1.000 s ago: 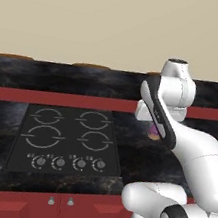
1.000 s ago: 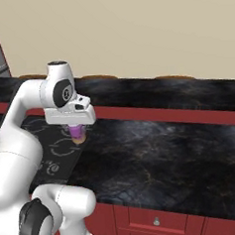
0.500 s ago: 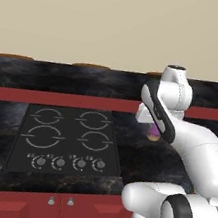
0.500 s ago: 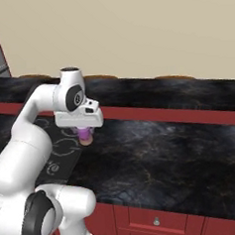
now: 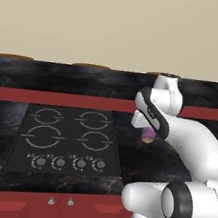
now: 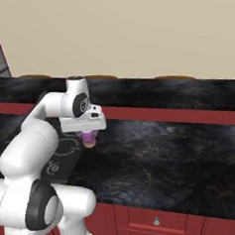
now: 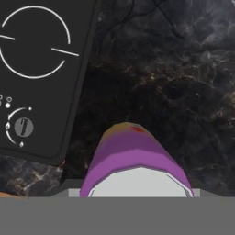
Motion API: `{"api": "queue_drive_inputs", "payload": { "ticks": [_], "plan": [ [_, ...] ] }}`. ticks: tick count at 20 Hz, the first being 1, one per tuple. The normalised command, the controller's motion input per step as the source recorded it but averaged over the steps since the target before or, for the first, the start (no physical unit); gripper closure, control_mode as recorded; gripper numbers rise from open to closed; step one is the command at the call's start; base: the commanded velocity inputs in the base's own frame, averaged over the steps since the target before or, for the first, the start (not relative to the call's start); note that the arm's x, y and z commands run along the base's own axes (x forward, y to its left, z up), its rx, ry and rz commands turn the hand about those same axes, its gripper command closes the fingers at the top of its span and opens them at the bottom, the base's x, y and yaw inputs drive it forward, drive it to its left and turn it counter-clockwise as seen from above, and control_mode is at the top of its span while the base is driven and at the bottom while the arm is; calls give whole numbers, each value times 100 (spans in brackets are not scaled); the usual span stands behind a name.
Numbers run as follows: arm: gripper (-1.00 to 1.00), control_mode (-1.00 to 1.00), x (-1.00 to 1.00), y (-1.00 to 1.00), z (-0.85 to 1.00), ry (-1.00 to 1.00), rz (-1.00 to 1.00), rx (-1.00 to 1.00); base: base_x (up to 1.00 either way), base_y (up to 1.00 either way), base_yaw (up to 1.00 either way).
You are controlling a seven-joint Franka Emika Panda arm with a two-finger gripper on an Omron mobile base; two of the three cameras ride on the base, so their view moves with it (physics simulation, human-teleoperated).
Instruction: Four empty soda cans are scattered around the kitchen. Gather all the cans and cluster them next to the stove for recycling.
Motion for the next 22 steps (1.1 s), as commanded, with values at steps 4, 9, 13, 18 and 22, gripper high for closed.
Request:
{"api": "queue_drive_inputs", "payload": {
  "ticks": [4, 9, 13, 18, 22],
  "plan": [
    [100, -100, 27, 1, -42, 2, 10, 0, 0, 0, 0],
    [100, -100, 23, 0, -40, 1, 10, 1, 0, 0, 0],
    [100, -100, 19, 0, -41, 1, 9, 1, 0, 0, 0],
    [100, -100, 16, 0, -40, 0, 8, 1, 0, 0, 0],
    [100, -100, 16, 1, -40, 0, 7, 1, 0, 0, 0]
  ]
}}
